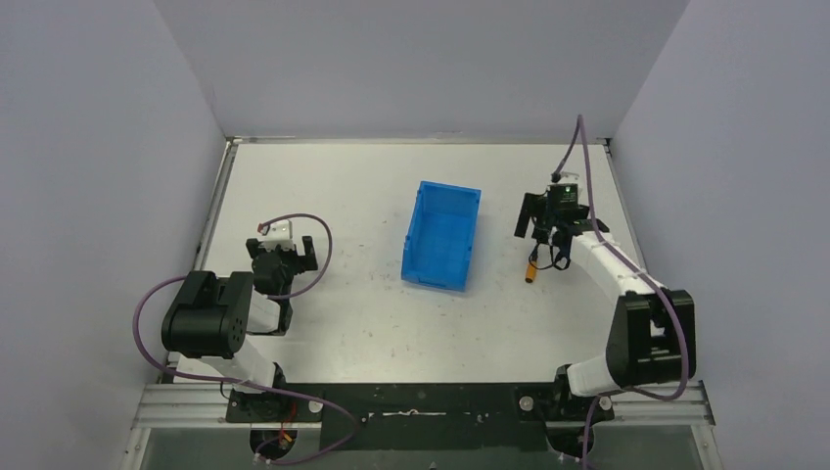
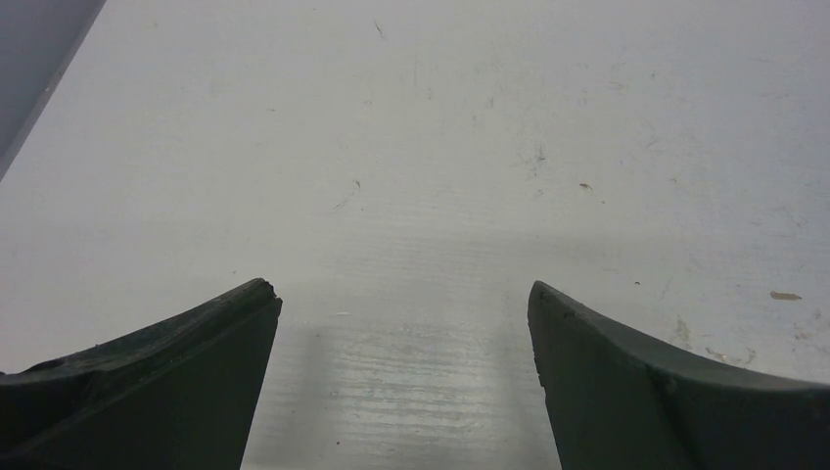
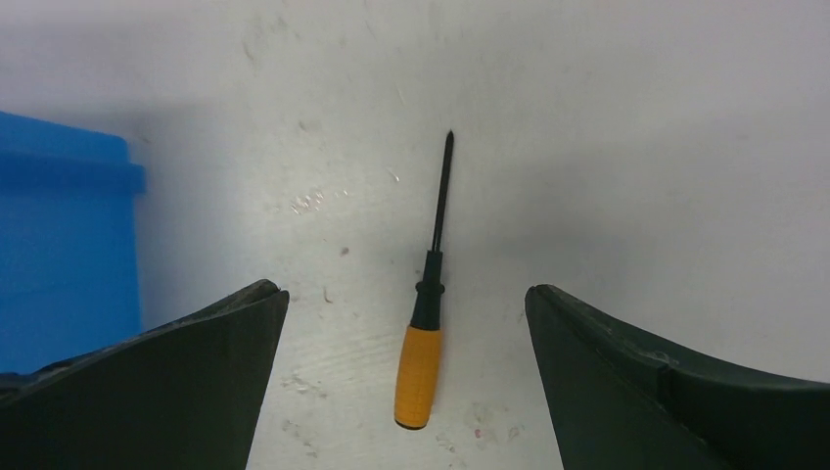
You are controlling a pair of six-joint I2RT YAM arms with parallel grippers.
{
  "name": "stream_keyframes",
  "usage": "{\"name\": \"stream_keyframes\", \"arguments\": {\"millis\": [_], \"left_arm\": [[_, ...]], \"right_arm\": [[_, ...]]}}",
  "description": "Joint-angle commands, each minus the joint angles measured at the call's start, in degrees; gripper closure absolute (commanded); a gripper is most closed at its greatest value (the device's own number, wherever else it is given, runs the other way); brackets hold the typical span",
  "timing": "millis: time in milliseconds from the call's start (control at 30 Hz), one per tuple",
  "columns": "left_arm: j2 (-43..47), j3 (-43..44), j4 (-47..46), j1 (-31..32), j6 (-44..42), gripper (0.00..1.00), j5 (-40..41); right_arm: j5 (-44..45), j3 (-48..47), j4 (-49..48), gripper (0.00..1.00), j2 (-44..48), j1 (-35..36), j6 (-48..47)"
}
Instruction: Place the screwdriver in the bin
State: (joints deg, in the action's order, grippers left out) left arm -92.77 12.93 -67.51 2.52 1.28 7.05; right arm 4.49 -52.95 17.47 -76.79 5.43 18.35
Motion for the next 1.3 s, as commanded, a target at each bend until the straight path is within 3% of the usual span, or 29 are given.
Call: {"name": "stream_keyframes", "arguments": {"millis": [0,100,233,433,500,700,933,1267], "left_arm": [[0.4,1.4,-2.29,0.06,0.39,0.03,-0.28],[0.45,1.4,-2.28,0.03,0.44,0.03,-0.28],[0.45,1.4,-2.22,0.07,0.4,0.03,-0.28],[0.47,1.4,-2.25,0.03,0.37,0.03,-0.24],[0.4,1.4,-2.27,0.09,0.36,0.03,-0.29],[0.43,1.44,-2.23,0.11,0.47,0.03,-0.24],[0.45,1.4,-2.24,0.11,0.32,0.03,-0.28],[0.42,1.4,-2.2,0.11,0.36,0.03,-0.28]], "right_arm": [[-0.61,-1.8,6.47,0.04,-8.87,0.17,-1.12],[-1.62,-0.14,4.46,0.1,-12.76,0.15,-0.84],[-3.1,1.76,2.67,0.27,-15.94,0.28,-0.69],[-2.63,2.15,3.22,0.85,-16.0,0.66,-1.07],[-2.19,1.18,4.59,1.0,-14.64,0.7,-1.27],[2.44,-6.32,13.16,1.0,-7.42,4.57,-1.24],[7.17,-19.09,22.73,1.0,-1.68,13.72,1.62],[8.25,-27.89,13.26,1.0,-3.53,31.62,4.71]]}}
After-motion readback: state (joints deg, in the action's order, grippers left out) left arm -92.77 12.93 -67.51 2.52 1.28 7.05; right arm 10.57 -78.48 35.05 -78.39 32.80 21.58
